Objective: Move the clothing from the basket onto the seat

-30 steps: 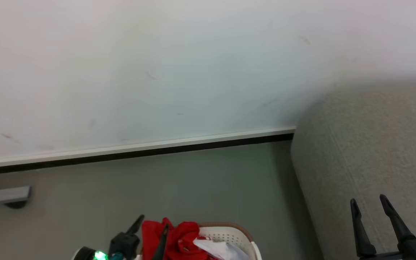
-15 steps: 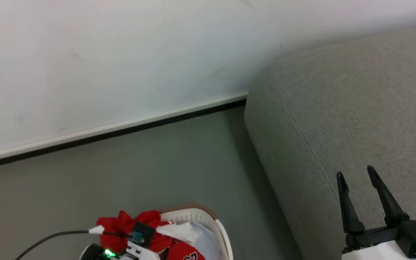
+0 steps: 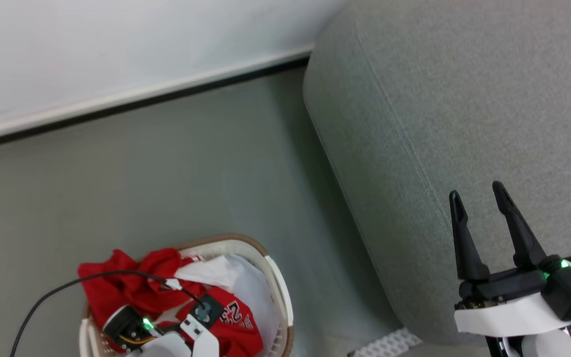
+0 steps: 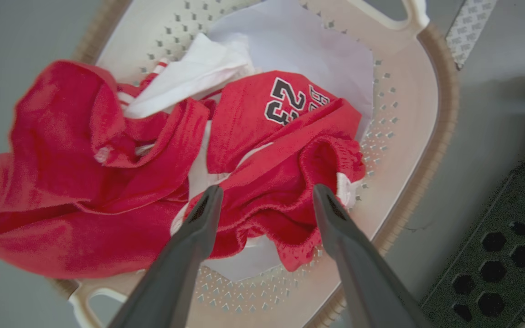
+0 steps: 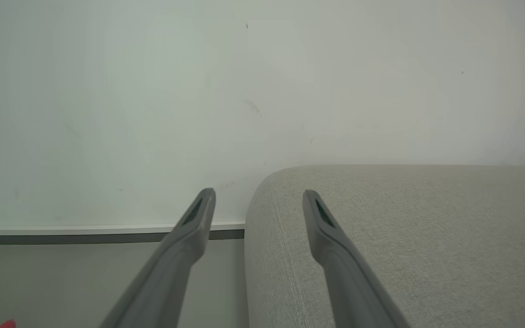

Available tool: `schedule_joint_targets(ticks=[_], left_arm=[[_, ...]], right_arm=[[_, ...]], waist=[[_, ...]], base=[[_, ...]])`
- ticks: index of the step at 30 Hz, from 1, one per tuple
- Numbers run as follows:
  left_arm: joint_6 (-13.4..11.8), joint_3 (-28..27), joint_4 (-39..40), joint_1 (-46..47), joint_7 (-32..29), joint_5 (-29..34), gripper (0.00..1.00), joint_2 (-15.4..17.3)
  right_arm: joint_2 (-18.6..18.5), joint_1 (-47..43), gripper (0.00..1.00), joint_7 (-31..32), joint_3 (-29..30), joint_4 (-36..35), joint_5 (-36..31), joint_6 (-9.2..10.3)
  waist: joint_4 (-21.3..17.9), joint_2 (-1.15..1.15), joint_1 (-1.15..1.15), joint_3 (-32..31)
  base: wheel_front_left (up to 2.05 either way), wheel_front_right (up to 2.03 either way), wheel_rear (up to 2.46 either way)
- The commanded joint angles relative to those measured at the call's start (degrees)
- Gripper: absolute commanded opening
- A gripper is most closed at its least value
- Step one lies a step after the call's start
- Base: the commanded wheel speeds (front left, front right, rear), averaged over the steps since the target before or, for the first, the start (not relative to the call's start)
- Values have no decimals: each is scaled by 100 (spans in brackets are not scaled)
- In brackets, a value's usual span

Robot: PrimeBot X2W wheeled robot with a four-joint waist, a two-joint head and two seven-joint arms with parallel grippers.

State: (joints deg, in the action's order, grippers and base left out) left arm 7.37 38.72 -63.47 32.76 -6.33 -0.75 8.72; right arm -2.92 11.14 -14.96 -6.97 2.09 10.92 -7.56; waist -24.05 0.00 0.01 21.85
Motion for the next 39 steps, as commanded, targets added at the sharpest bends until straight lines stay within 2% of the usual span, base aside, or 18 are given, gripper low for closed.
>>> schedule_joint_targets(ticks=[1, 10, 18, 26, 27, 28, 29, 34, 39], left_arm=[[8, 160, -60, 119, -43, -31, 100, 98], [-4, 1207, -153, 730, -156, -642, 100, 525], [-3, 1931, 14, 1208, -353, -1178, 100, 803], [-2, 2412, 140, 1407, -374, -1671, 100, 822], [-2, 2483, 161, 1394, -373, -1721, 91, 795], [-2, 2528, 177, 1407, -337, -1788, 35, 777], [-2, 2574, 190, 1424, -306, -1849, 0, 758], [-2, 2645, 254, 1298, -37, -2314, 0, 582], [-20, 2332, 271, 1091, 690, -2800, 0, 282]], right_arm=[[10, 133, 100, -16, -18, -61, 148, 13], [12, 374, 100, -16, -24, -232, 791, 13], [12, 623, 100, -16, 5, -360, 974, 13], [12, 781, 100, -16, 88, -408, 1059, 13], [11, 782, 100, -16, 110, -405, 1052, 13], [11, 788, 100, -16, 127, -398, 1040, 13], [11, 790, 100, -16, 151, -382, 1015, 13], [8, 729, 100, -16, 280, -292, 860, 13], [7, 482, 100, -16, 406, -176, 623, 13]], waist=[[-199, 0, -1, 372], [-346, 0, -1, 1118], [-331, 0, -1, 1699], [-245, 0, -1, 2077], [-221, 0, -1, 2086], [-195, 0, -1, 2089], [-163, 0, -1, 2076], [57, 0, -1, 1745], [374, 0, -1, 1053]], base=[[0, 0, 0], [0, 0, 0], [0, 0, 0], [0, 0, 0], [0, 0, 0], [0, 0, 0], [0, 0, 0], [0, 0, 0], [0, 0, 0]])
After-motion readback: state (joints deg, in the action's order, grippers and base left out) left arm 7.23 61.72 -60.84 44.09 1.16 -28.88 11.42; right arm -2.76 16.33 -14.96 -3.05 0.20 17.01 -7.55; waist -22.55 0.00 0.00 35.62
